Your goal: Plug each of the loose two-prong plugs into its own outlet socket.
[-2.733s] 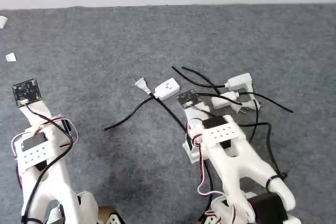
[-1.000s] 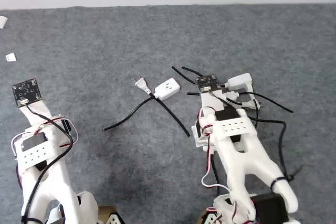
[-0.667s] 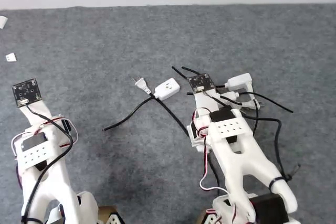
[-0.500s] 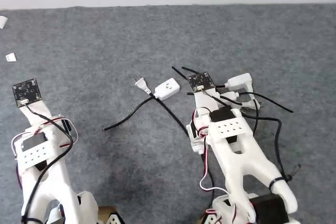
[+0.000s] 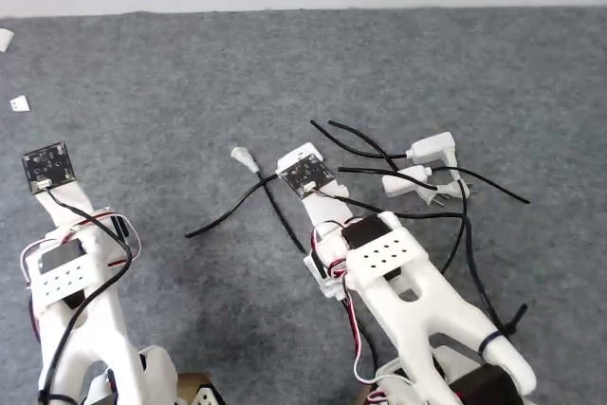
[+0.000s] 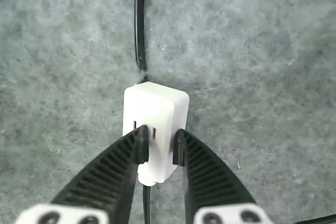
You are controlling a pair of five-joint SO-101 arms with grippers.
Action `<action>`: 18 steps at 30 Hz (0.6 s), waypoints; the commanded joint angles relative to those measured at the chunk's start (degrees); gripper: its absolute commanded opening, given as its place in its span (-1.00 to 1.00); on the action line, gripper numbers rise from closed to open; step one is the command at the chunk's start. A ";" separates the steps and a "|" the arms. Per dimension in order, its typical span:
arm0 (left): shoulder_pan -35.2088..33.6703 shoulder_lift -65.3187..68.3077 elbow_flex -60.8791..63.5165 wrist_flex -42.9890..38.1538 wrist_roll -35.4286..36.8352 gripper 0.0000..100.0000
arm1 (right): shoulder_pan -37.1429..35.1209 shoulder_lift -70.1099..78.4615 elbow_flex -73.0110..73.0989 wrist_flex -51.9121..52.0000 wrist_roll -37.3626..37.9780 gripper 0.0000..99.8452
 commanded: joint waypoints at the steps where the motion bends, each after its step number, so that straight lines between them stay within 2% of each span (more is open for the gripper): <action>1: -0.26 -0.70 -0.40 0.44 -0.53 -0.76 | -1.63 -0.13 0.35 1.19 0.88 -0.90; 9: -0.35 -0.70 -0.40 0.44 -0.53 -0.76 | -4.18 -0.04 2.11 1.63 0.44 -0.57; 14: -0.35 -0.70 -0.40 0.44 -0.53 -0.76 | -10.86 -0.04 4.13 1.10 0.35 -0.54; 18: -0.35 -0.70 -0.40 0.44 -0.53 -0.76 | -11.47 0.04 4.92 -0.48 0.35 -0.54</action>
